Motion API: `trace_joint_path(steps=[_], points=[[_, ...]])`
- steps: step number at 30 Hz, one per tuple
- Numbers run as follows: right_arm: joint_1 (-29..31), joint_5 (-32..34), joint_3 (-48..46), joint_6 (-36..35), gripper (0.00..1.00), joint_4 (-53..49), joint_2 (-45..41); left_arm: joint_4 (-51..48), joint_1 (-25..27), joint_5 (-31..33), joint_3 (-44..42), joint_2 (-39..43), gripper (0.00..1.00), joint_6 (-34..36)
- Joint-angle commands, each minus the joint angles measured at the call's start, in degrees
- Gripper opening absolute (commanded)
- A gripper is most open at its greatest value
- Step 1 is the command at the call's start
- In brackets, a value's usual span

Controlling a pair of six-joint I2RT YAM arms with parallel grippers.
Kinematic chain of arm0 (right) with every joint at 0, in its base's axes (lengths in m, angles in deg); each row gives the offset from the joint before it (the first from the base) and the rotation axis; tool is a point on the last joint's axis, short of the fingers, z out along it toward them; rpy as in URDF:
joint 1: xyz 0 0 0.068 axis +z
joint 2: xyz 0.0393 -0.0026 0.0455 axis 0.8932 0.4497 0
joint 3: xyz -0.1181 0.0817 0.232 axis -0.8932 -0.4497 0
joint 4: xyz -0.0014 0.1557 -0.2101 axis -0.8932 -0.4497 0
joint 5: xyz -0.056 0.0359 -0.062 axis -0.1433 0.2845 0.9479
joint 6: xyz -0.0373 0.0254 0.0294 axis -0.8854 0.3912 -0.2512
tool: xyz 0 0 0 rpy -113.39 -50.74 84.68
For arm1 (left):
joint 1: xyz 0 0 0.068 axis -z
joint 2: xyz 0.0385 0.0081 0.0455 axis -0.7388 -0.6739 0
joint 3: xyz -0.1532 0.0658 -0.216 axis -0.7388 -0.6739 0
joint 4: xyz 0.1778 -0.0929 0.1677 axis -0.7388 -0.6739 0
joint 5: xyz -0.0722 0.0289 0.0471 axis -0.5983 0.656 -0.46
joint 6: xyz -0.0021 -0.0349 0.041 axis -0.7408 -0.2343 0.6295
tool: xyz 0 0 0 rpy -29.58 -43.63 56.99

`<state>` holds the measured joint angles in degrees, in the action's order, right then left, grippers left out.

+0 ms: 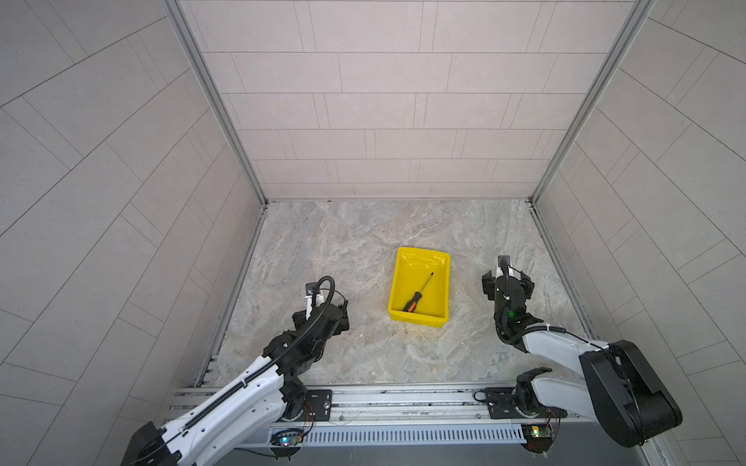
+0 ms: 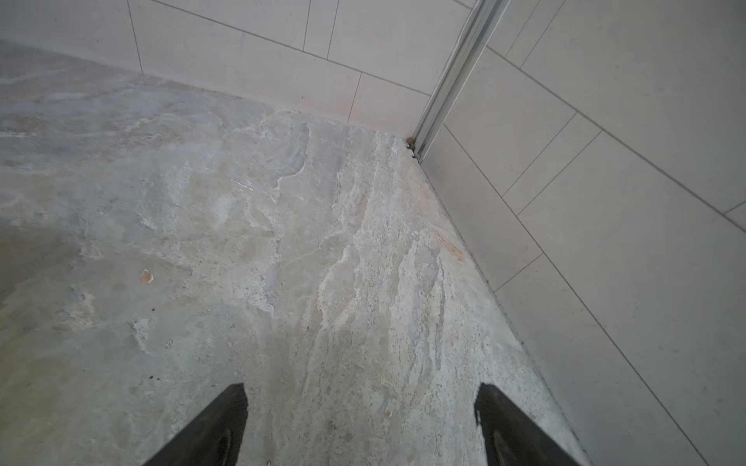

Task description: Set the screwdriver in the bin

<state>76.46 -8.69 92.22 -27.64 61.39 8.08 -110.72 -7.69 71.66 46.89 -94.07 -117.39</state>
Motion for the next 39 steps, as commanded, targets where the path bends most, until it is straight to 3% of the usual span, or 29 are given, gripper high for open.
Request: trace_joint_path(steps=[1, 9, 13, 17, 20, 22, 29, 35, 39], points=[[-0.1, -0.8, 2.3, -4.4, 1.00, 6.0, 2.3, 0.3, 0.2, 0.7, 0.0, -0.4, 1.00, 0.6], [-0.3, -1.8, 3.5, -4.4, 1.00, 12.1, 11.9, 1.1, 0.1, 0.8, -0.1, -1.0, 1.00, 0.8], [-3.7, -2.6, 3.8, 1.7, 0.99, 14.2, 15.4, 1.6, 0.1, 1.0, -0.1, -1.8, 1.00, 0.6], [-5.5, -3.2, 1.7, 2.2, 0.99, 27.5, 22.7, 2.7, 0.1, 1.7, -0.4, -2.9, 1.00, 0.5], [-5.6, -3.2, 3.5, 3.6, 0.99, 20.4, 20.9, 3.9, 0.2, 1.8, -0.4, -4.2, 1.00, 0.7], [-5.6, -3.4, 2.5, 2.6, 0.99, 24.3, 22.0, 4.6, 0.2, 2.2, -0.4, -4.9, 1.00, 1.1], [-5.6, -3.5, 2.9, 2.9, 0.99, 23.3, 21.8, 8.6, 0.2, 7.3, 1.6, -8.8, 1.00, -0.7], [-5.6, -3.5, 2.9, 2.8, 0.99, 23.3, 21.8, 9.4, -0.2, 15.1, 14.3, -11.9, 1.00, 8.3], [-5.6, -3.5, 2.9, 2.8, 0.99, 23.4, 21.8, 16.5, -6.9, 14.7, 17.3, -15.9, 1.00, 18.6]])
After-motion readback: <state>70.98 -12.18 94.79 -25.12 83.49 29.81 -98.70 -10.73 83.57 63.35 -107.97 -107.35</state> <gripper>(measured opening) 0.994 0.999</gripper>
